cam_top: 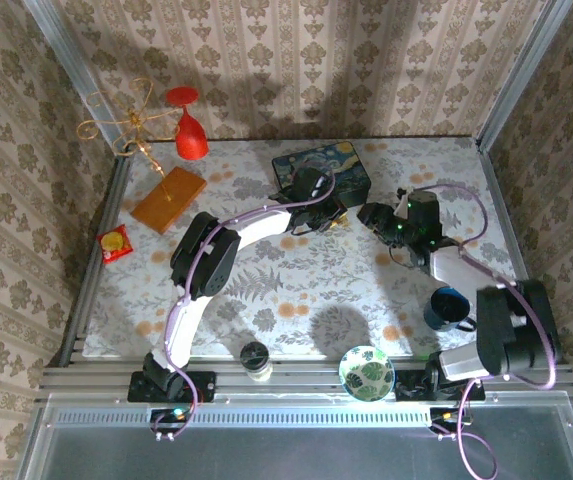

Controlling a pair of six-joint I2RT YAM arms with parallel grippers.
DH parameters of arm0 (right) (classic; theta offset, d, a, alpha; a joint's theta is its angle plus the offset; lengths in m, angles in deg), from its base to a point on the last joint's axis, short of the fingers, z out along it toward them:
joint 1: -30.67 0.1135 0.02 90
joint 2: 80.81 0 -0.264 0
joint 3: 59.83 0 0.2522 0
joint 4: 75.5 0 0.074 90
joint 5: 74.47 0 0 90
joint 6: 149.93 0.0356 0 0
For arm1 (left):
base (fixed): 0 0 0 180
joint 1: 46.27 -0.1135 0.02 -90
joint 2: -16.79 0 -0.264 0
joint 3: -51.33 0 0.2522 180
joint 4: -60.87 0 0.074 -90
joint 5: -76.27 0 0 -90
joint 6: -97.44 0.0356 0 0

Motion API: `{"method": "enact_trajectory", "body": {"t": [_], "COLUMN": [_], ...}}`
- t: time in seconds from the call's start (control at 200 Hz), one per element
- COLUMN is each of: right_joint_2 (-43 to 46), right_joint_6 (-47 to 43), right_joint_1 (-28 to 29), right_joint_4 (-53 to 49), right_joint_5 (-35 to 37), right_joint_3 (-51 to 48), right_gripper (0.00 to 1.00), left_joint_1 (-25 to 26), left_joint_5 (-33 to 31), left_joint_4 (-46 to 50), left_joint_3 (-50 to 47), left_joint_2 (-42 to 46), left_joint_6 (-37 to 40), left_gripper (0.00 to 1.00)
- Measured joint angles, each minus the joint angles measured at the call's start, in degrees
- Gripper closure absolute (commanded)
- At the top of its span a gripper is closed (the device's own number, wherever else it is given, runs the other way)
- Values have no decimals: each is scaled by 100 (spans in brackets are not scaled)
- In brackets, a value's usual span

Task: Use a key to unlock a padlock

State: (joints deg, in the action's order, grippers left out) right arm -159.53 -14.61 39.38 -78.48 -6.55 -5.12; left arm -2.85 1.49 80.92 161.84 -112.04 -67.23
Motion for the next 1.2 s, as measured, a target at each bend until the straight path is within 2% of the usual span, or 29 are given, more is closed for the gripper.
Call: {"method": "enact_trajectory", "body": {"t": [0.14,0.29,0.46,0.645,0.92,0.976,0.991,1.026,1.106,1.141,1.201], "right_joint_2": [616,317,-542,-990,-1290,-1290,-1290,-1283,-1209,-1134,-964], "right_joint_6": [-1460,-2671,-3458,-3941,-4216,-4212,-4207,-4190,-4107,-4070,-4002], "right_joint_1": [920,1753,2013,2159,2240,2181,2153,2061,1797,1674,1478], "right_joint_4": [-968,-1574,-1904,-2249,-2590,-2640,-2645,-2647,-2632,-2629,-2634], "right_joint_5": [1362,2476,3276,3825,4155,4116,4105,4037,3834,3770,3654], "right_joint_3": [22,243,813,1314,1692,1694,1692,1692,1633,1574,1464], "right_gripper": [59,63,65,66,67,67,67,67,67,67,67], "left_joint_1": [-2,-2,-2,0,-2,-2,-2,0,11,15,37], "left_joint_5": [48,199,387,634,763,734,721,658,437,319,107], "left_joint_4": [94,356,704,1010,1176,1178,1180,1180,1178,1182,1167], "left_joint_3": [42,162,308,431,492,492,485,459,280,157,-11], "left_joint_2": [2,2,2,2,0,0,0,9,111,188,278], "left_joint_6": [20,26,63,136,164,188,201,267,361,385,409], "left_gripper": [100,100,100,100,100,90,79,60,38,32,31]}}
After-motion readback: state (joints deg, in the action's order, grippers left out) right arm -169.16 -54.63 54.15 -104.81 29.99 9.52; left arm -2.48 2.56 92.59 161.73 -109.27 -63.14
